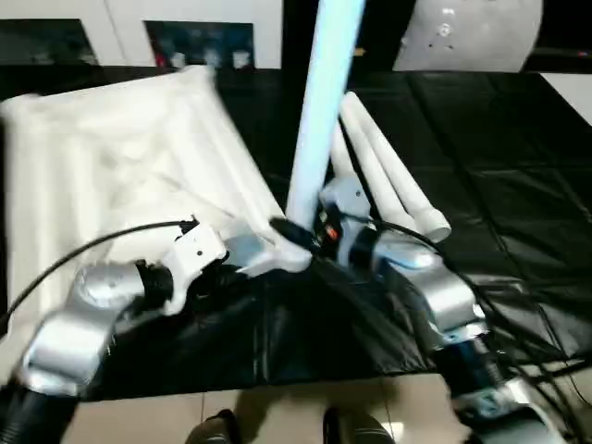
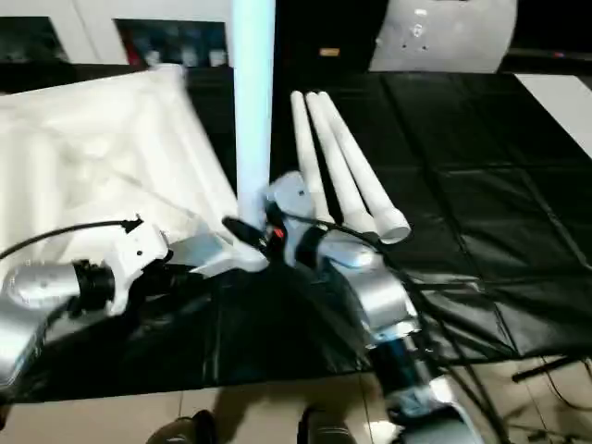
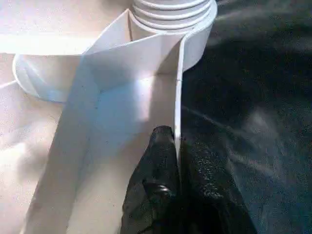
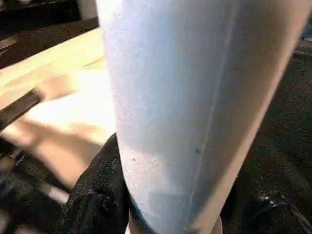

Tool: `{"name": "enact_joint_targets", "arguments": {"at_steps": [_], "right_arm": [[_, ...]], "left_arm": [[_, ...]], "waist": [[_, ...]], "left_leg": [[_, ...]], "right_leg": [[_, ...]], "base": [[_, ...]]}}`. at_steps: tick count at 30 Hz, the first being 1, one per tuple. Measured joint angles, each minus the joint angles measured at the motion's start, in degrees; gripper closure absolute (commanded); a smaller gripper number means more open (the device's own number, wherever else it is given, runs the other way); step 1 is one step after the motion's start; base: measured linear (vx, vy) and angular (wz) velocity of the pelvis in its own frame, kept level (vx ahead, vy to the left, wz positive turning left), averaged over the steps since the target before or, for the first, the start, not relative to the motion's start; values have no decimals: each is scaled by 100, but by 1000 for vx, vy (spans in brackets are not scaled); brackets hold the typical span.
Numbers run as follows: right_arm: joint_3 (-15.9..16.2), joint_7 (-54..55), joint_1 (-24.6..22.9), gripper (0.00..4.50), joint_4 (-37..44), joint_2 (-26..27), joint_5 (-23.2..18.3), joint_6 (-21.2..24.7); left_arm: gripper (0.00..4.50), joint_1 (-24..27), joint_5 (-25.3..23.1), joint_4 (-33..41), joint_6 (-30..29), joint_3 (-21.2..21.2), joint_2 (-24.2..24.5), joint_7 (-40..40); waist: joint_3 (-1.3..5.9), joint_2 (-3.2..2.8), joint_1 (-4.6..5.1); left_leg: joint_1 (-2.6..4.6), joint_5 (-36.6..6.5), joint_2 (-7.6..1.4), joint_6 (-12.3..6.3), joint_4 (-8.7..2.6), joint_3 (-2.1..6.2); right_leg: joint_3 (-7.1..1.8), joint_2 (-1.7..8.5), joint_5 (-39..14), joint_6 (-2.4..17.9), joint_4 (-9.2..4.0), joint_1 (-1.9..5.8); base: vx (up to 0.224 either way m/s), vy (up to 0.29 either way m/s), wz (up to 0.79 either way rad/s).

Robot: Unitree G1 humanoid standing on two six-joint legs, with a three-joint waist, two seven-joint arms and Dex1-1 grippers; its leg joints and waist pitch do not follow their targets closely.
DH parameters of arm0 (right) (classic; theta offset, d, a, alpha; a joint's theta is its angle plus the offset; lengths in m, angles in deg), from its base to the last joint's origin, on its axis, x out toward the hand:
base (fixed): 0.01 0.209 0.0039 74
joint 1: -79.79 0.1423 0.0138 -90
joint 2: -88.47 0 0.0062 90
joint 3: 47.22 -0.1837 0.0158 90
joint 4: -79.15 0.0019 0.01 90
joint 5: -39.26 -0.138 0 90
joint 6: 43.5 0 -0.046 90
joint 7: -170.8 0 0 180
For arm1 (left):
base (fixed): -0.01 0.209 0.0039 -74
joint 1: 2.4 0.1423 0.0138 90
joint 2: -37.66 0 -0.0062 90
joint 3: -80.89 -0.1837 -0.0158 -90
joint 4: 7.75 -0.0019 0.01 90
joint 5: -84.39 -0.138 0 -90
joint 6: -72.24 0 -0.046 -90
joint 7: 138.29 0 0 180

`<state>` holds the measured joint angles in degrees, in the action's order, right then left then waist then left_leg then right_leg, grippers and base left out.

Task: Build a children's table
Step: Insert table leg to table base

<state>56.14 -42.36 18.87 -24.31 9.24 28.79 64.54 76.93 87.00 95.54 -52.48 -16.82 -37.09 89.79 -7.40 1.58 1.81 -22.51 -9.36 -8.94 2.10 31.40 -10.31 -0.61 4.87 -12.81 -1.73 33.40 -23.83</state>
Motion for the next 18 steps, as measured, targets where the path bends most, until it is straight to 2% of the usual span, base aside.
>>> {"name": "enact_joint_targets", "arguments": {"at_steps": [3, 8, 15, 16, 18], "right_arm": [[-71, 191, 185, 260, -282, 181, 11, -72], [-186, 362, 332, 260, -533, 350, 42, -146], [-220, 460, 498, 260, -923, 482, 151, -457], [-260, 461, 512, 204, -973, 502, 150, -490], [-325, 470, 504, 204, -1163, 551, 128, -510]], "left_arm": [[450, 116, -144, 388, -438, -9, -265, -431], [450, 119, -235, 698, -944, -163, -533, -937], [450, 92, -353, 781, -1155, -180, -676, -1185], [450, 61, -354, 757, -1155, -181, -678, -1202], [450, -21, -352, 702, -1162, -229, -699, -1205]], "waist": [[6, 12, -3], [24, 45, -52], [40, 45, -82], [39, 43, -92], [36, 37, -119]], "left_leg": [[-5, 0, -1, 0, -2, -5], [6, -13, -12, 22, -2, -8], [20, -26, -81, 76, -2, -11], [21, -23, -87, 82, -2, -11], [17, -20, -92, 87, -2, -11]], "right_leg": [[0, -4, 49, 62, -10, -8], [2, -10, 131, 52, -14, -4], [16, -71, 172, 74, -20, 1], [19, -77, 177, 79, -20, 1], [19, -83, 183, 85, -20, -1]], "base": [[0, 0, 0], [0, 0, 0], [0, 0, 0], [0, 0, 0], [0, 0, 0]]}}
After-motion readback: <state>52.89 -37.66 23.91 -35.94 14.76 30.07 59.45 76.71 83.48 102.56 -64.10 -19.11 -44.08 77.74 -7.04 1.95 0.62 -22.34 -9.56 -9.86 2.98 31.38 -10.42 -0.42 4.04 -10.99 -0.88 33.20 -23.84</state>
